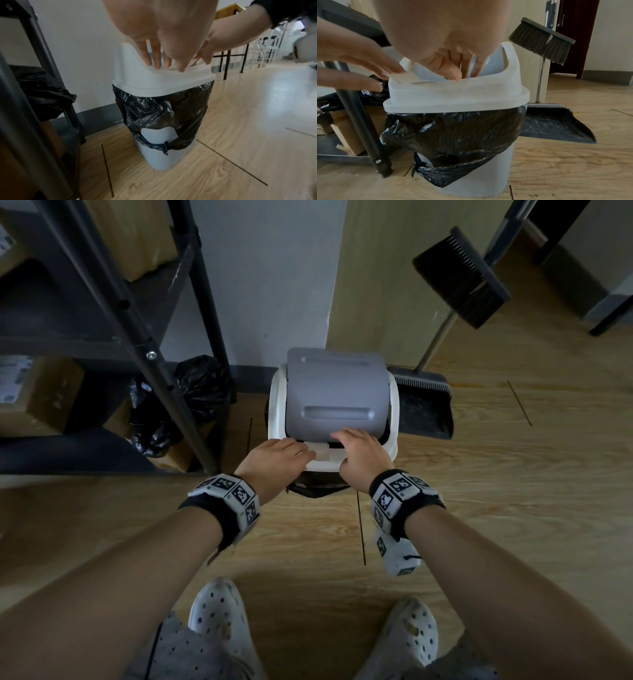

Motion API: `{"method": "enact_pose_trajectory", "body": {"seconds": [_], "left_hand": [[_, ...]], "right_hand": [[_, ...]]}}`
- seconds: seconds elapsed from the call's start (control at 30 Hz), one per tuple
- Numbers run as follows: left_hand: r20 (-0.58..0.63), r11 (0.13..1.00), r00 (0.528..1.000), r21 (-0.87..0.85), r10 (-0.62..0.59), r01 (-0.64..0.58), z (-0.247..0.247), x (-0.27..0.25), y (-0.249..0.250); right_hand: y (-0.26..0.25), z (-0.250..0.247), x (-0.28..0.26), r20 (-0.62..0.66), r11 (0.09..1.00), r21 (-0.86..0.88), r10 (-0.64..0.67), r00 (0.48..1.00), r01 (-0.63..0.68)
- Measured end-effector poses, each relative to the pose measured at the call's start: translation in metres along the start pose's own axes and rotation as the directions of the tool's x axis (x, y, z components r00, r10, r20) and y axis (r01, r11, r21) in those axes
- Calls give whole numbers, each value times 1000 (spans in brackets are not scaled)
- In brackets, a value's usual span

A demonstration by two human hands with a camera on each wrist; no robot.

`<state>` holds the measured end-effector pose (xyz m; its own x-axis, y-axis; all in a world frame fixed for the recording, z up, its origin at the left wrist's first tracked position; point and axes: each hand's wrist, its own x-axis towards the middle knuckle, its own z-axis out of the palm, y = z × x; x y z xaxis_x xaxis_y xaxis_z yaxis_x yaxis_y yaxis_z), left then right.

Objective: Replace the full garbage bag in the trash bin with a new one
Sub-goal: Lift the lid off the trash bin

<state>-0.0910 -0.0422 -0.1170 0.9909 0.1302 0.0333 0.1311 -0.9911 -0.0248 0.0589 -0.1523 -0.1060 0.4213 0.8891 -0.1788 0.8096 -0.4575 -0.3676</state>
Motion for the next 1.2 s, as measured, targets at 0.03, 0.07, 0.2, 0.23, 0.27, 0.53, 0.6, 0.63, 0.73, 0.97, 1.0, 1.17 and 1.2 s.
{"method": "enact_pose_trajectory", "body": {"seconds": [0.03,0.07,0.2,0.23,0.27,0.53,0.6,0.63,0.73,0.97,1.0,1.17,1.2], "left_hand": [[-23,1000,1000,-1,-3,3,-2,4,0],[-19,1000,1000,-16,-12,11,-4,8,0],[105,991,988,-67,-110,117,-2,27,-2],[110,986,984,-66,-143,151,-1,31,-1],[107,982,979,-61,-174,181,0,35,1],[74,939,954,-168,-291,300,7,49,-1],[79,928,958,-240,-275,286,8,49,-5],[82,922,962,-273,-261,274,7,46,-7],[63,889,970,-388,-236,241,0,38,-11],[-8,983,988,-103,-155,154,-6,16,-19],[19,990,991,-53,-132,133,-3,15,-18],[51,978,979,-47,-199,202,6,16,-18],[46,978,978,-46,-204,206,6,16,-18]], "right_hand": [[1,-1,0,-1,1000,3,-1,1000,1],[2,-1,1,2,1000,8,-5,1000,5],[7,-5,-1,8,998,70,1,1000,-2],[7,-6,-2,-1,998,68,-3,1000,3],[7,-6,-3,-11,998,58,-13,1000,13],[1,5,-5,-99,984,-52,-176,979,172],[1,9,-6,-103,974,-98,-213,972,203],[1,11,-6,-102,968,-111,-235,967,224],[2,13,-6,-78,964,-148,-234,969,221],[-5,11,1,43,982,-122,-139,989,143],[-6,9,1,41,982,-122,-142,989,146],[3,-5,-12,-67,973,-179,-157,985,143],[7,-7,-14,-104,972,-196,-154,983,131]]}}
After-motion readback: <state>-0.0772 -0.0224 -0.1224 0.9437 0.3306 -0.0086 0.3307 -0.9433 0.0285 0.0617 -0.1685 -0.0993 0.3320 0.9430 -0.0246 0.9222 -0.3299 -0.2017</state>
